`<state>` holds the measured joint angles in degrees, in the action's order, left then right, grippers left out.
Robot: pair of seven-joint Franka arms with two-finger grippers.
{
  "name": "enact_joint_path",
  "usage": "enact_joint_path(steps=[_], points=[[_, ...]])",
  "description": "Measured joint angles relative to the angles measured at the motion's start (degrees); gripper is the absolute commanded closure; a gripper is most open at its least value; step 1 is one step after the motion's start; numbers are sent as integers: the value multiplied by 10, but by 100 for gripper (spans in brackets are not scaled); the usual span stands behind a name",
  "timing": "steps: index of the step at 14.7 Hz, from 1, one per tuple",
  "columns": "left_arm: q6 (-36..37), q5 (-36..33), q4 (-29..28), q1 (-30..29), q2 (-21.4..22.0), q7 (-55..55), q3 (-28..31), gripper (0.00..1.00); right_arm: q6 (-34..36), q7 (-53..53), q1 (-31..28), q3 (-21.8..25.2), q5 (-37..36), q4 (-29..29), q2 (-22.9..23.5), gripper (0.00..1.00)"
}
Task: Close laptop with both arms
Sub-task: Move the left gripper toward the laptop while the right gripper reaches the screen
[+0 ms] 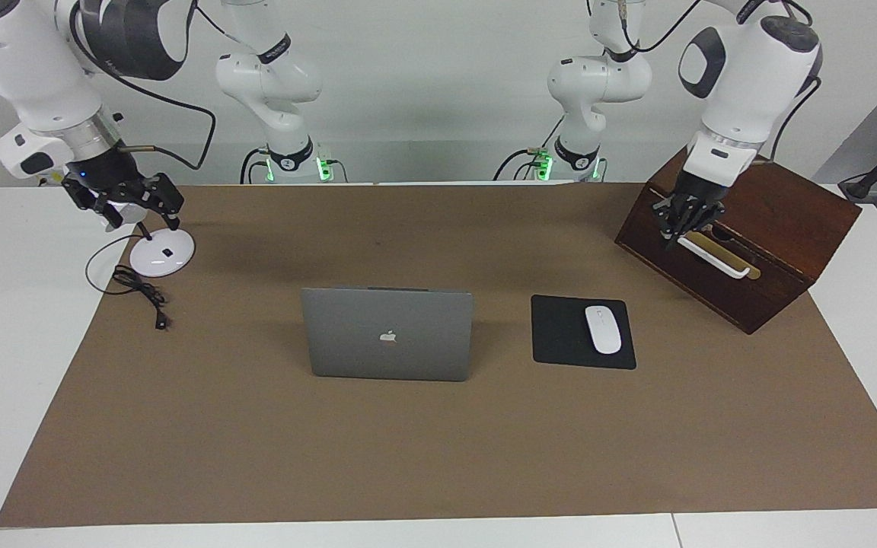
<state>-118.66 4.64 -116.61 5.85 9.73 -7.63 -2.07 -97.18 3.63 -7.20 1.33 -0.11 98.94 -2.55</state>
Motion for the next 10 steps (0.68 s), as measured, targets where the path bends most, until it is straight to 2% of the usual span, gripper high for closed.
enact_joint_path(steps=[1,3,6,10], points=[[-28,1,-29,13,12,-3,0,100,-2,0,0,0,0,0,0,41],[-86,6,-84,38,36,-11,-1,100,-8,0,0,0,0,0,0,100],[-168,11,-160,81,71,-49,-1,100,-8,2,0,0,0,0,0,100],[-228,11,-208,147,94,-97,-2,100,-26,7,1,0,0,0,0,100]])
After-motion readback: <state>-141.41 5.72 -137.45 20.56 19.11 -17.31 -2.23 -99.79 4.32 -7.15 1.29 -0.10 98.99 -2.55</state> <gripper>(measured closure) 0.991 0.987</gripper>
